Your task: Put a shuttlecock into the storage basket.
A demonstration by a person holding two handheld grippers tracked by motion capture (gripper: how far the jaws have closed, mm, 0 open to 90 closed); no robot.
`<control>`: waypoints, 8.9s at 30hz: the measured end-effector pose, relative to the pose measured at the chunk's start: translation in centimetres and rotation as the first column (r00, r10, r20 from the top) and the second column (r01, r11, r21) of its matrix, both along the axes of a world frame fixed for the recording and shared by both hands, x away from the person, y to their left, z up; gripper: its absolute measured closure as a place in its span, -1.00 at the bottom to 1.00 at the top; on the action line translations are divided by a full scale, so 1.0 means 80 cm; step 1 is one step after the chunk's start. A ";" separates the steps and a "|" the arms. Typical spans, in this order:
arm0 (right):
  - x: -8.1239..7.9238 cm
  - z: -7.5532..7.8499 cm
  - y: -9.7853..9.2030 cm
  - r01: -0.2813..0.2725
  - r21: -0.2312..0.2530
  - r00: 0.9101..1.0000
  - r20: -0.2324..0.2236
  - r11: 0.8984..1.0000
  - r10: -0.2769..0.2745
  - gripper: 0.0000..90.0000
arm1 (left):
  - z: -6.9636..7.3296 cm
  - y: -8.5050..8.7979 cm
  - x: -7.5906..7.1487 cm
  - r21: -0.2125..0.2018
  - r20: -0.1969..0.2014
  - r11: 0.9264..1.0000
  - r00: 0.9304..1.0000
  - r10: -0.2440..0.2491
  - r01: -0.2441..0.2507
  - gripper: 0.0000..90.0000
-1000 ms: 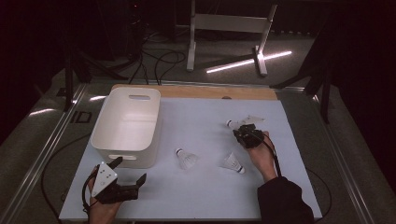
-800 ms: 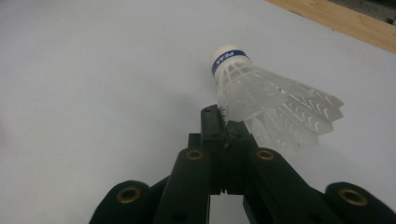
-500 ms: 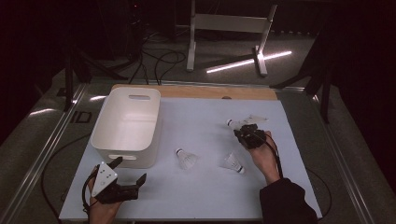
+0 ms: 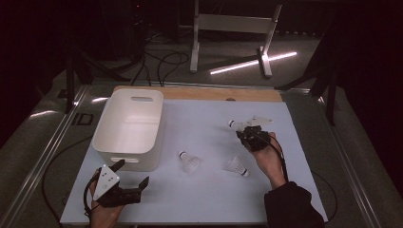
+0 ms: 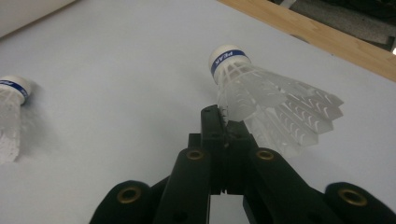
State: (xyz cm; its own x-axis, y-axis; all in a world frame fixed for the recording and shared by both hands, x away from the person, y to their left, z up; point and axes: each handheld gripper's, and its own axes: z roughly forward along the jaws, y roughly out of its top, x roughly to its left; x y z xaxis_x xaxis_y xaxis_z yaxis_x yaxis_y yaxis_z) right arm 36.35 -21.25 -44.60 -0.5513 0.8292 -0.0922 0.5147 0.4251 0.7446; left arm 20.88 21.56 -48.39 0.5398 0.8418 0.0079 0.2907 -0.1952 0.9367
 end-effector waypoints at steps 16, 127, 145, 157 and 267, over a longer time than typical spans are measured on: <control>-0.002 0.016 0.017 -0.034 0.019 0.999 0.004 0.999 0.034 1.00 | 0.000 0.000 0.000 0.000 0.000 1.000 1.000 0.000 0.000 -0.99; -0.006 0.075 0.130 -0.222 0.101 0.974 0.066 0.970 0.216 1.00 | 0.000 0.000 0.000 0.002 -0.001 1.000 1.000 -0.001 0.001 -0.99; -0.008 0.082 0.150 -0.259 0.110 0.965 0.074 0.960 0.252 1.00 | 0.000 0.001 0.000 0.002 -0.002 1.000 1.000 -0.002 0.002 -0.99; -0.011 0.086 0.165 -0.283 0.114 0.958 0.083 0.952 0.274 1.00 | 0.000 0.000 0.000 0.002 -0.002 1.000 1.000 -0.003 0.003 -0.99; -0.017 0.099 0.256 -0.436 0.240 0.899 0.072 0.867 0.432 -0.72 | 0.001 0.002 -0.001 0.000 0.004 1.000 1.000 -0.004 0.004 -0.99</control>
State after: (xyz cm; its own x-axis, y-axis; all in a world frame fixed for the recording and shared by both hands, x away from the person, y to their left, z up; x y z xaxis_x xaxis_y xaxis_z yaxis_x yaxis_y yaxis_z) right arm 35.01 -0.76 -36.72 -0.8612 0.5034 0.0702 0.3078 0.4066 0.8602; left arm 20.78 21.70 -48.30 0.5433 0.8395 0.0102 0.2861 -0.1965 0.9378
